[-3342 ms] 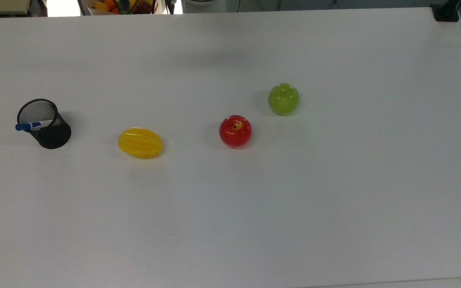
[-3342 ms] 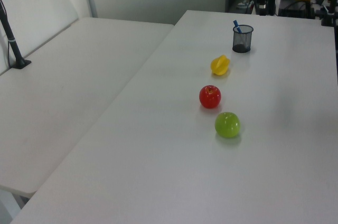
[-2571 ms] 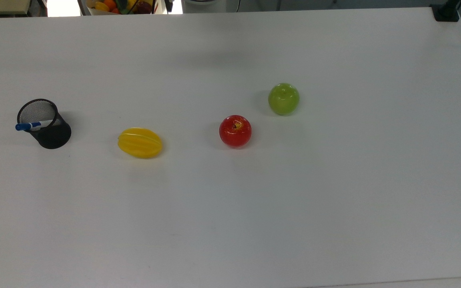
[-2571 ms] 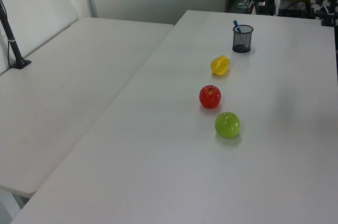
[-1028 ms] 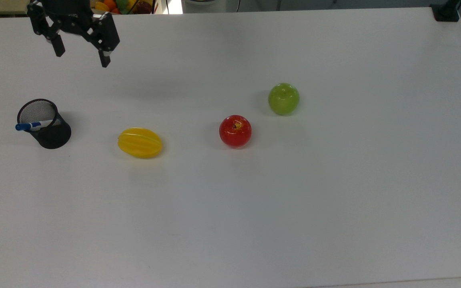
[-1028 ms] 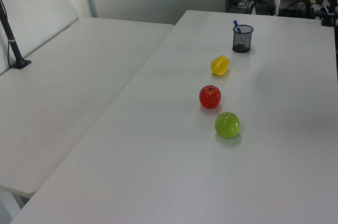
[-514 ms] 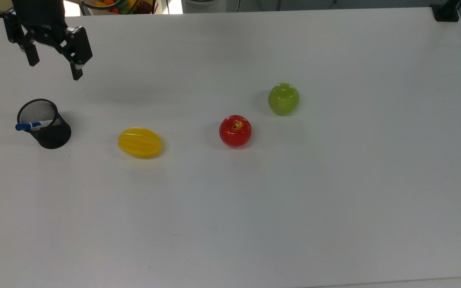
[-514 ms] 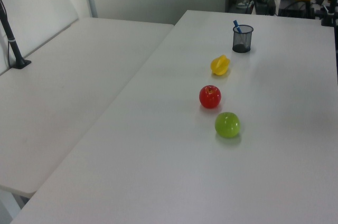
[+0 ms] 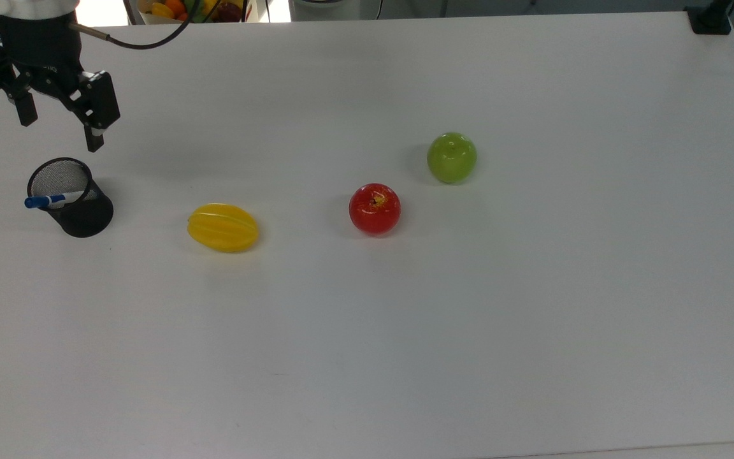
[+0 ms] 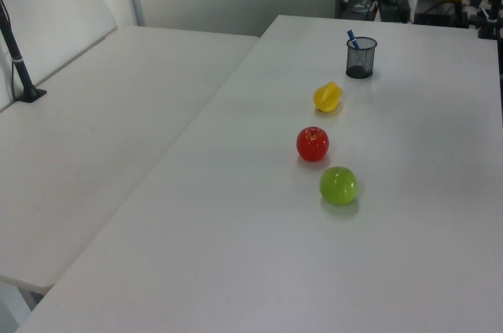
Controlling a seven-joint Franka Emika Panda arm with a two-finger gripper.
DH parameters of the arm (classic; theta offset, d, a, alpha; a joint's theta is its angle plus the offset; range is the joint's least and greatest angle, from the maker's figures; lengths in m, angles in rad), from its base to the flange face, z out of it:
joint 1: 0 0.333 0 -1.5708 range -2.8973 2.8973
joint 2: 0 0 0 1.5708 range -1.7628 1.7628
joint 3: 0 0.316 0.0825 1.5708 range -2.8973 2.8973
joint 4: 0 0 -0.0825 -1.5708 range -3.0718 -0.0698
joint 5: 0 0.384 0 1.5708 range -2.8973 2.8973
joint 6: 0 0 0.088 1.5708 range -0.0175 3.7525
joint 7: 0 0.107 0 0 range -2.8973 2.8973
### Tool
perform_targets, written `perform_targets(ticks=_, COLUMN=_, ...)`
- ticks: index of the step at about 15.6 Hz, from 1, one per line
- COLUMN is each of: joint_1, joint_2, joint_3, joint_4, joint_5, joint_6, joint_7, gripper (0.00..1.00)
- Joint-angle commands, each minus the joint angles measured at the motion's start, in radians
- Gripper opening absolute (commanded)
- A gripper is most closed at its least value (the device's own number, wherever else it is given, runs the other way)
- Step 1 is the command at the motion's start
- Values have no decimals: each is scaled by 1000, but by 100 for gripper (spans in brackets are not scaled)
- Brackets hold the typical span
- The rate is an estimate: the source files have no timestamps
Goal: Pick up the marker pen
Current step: 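Move the open gripper over the black mesh pen cup, then lower the gripper and close it on the blue marker pen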
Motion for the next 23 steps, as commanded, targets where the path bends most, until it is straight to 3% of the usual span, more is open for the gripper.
perform_targets(ticks=1, joint_1=-13, joint_2=15, joint_3=-4, joint_4=6, joint_5=3, joint_6=38, joint_7=-21, gripper=100)
perform_targets(ticks=6, joint_1=-26, joint_2=39, joint_3=-4, joint_4=6, joint_5=16, joint_6=54, joint_7=-22, gripper=100)
perform_targets(ticks=13, joint_1=-61, joint_2=119, joint_3=-4, joint_4=6, joint_5=27, joint_6=187, joint_7=-19, gripper=100)
perform_targets(ticks=23, joint_1=-111, joint_2=188, joint_3=-4, joint_4=0, joint_5=38, joint_6=274, joint_7=-31, gripper=88)
